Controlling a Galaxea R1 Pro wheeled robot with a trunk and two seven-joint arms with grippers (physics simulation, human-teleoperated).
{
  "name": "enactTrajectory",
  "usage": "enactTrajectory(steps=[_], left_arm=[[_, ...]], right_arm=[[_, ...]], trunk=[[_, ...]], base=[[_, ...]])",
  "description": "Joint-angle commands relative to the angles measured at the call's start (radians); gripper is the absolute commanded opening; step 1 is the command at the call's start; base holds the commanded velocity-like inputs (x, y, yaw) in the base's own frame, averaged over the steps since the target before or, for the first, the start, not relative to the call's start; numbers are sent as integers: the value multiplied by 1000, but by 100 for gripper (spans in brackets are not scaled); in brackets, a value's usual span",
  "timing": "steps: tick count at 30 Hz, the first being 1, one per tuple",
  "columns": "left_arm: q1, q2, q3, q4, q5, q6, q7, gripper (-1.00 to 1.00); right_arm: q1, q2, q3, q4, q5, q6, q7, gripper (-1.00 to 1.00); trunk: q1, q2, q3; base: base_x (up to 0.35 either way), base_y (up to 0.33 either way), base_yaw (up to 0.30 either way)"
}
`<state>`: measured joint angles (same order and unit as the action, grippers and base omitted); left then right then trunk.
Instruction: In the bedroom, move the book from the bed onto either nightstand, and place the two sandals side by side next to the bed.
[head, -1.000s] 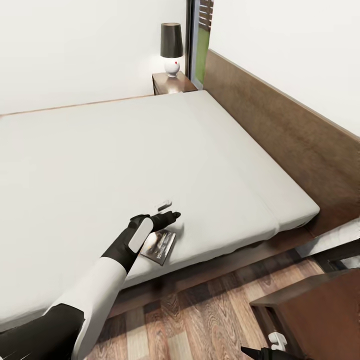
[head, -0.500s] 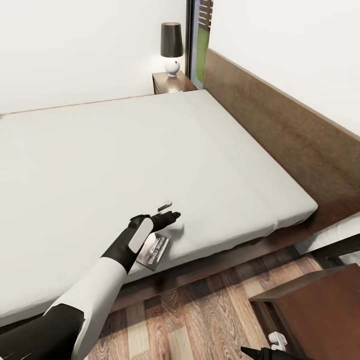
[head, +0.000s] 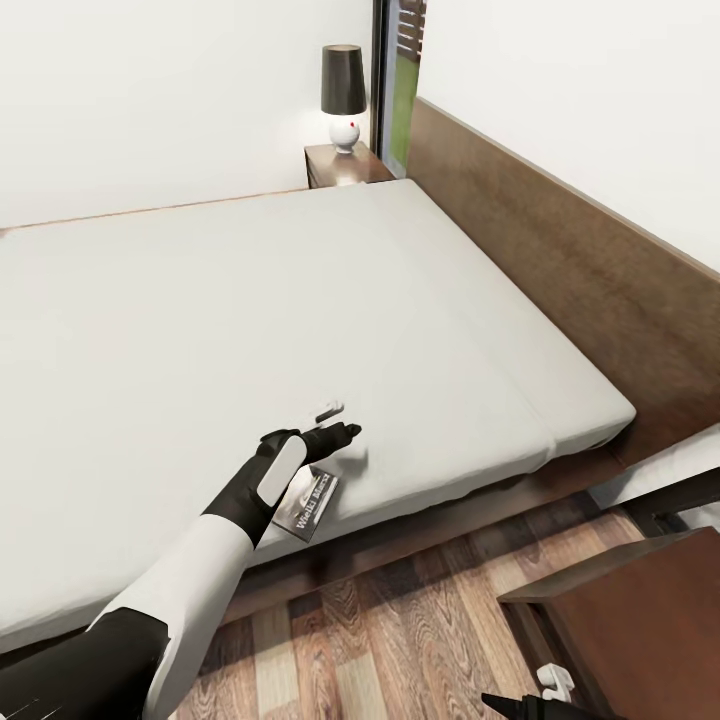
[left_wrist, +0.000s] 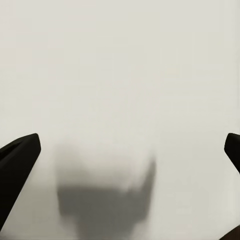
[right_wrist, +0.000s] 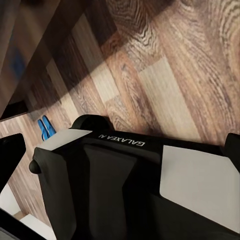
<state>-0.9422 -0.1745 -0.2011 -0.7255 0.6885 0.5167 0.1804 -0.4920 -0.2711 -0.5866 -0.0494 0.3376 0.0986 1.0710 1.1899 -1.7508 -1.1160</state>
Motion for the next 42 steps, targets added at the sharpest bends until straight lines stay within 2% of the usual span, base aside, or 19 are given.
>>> enactTrajectory(steps=[1, 35, 42], left_arm=[[0, 0, -1, 0, 16, 6, 13, 100], [0, 0, -1, 0, 17, 6, 13, 100], [0, 0, -1, 0, 16, 6, 13, 100]], right_arm=[[0, 0, -9, -1, 6, 10, 4, 100], [0, 0, -9, -1, 6, 10, 4, 100], [0, 0, -8, -1, 6, 10, 4, 100]], trunk=[[0, 0, -1], [0, 0, -1], [0, 0, -1]], base=[[-118, 0, 0], [-24, 0, 0], [-163, 0, 0]])
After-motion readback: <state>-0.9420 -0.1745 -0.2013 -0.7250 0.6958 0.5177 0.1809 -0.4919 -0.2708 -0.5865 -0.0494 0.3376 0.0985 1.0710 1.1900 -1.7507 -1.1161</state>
